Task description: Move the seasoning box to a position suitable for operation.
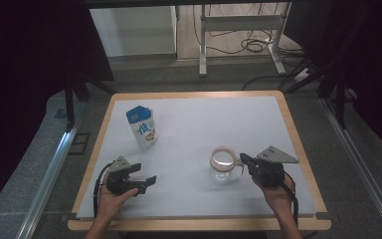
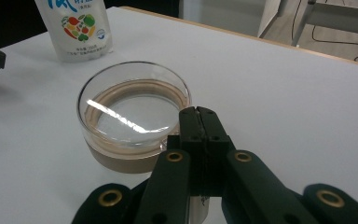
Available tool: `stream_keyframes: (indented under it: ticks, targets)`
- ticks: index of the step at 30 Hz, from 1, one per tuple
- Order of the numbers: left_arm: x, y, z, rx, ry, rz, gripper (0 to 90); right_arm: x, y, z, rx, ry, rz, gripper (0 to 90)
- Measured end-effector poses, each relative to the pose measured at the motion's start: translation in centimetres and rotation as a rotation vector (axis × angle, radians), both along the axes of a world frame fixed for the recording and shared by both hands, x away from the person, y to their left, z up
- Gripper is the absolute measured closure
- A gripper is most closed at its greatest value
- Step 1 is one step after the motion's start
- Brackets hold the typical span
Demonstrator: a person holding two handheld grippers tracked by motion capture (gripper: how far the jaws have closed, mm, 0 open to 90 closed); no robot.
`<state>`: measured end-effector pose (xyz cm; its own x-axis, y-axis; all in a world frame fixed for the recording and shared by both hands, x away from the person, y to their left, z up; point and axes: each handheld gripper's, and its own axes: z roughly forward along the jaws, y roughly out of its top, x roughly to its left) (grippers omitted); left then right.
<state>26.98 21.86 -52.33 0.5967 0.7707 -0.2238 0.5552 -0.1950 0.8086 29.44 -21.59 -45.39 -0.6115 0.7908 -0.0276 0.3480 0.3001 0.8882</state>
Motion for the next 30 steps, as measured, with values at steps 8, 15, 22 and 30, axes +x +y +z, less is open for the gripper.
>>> stream_keyframes:
  ticks: [8, 15, 22, 30]
  targets:
    - [-0.1, 0.0, 0.1, -0.002, -0.002, 0.001, 16.8, 0.0, -0.1, -0.3, -0.004, 0.002, -0.004, 90.0]
    - [-0.1, -0.4, 0.3, -0.003, -0.017, -0.003, 17.8, 0.0, -0.2, -0.4, 0.002, -0.001, -0.004, 90.0]
    - [0.5, -2.6, 1.8, -0.035, -0.047, -0.047, 39.5, 0.0, -0.2, -0.4, 0.001, -0.002, -0.004, 90.0]
    - [2.2, -7.9, 3.7, -0.07, -0.06, -0.155, 79.9, -0.1, -0.1, -0.4, -0.004, -0.007, -0.004, 90.0]
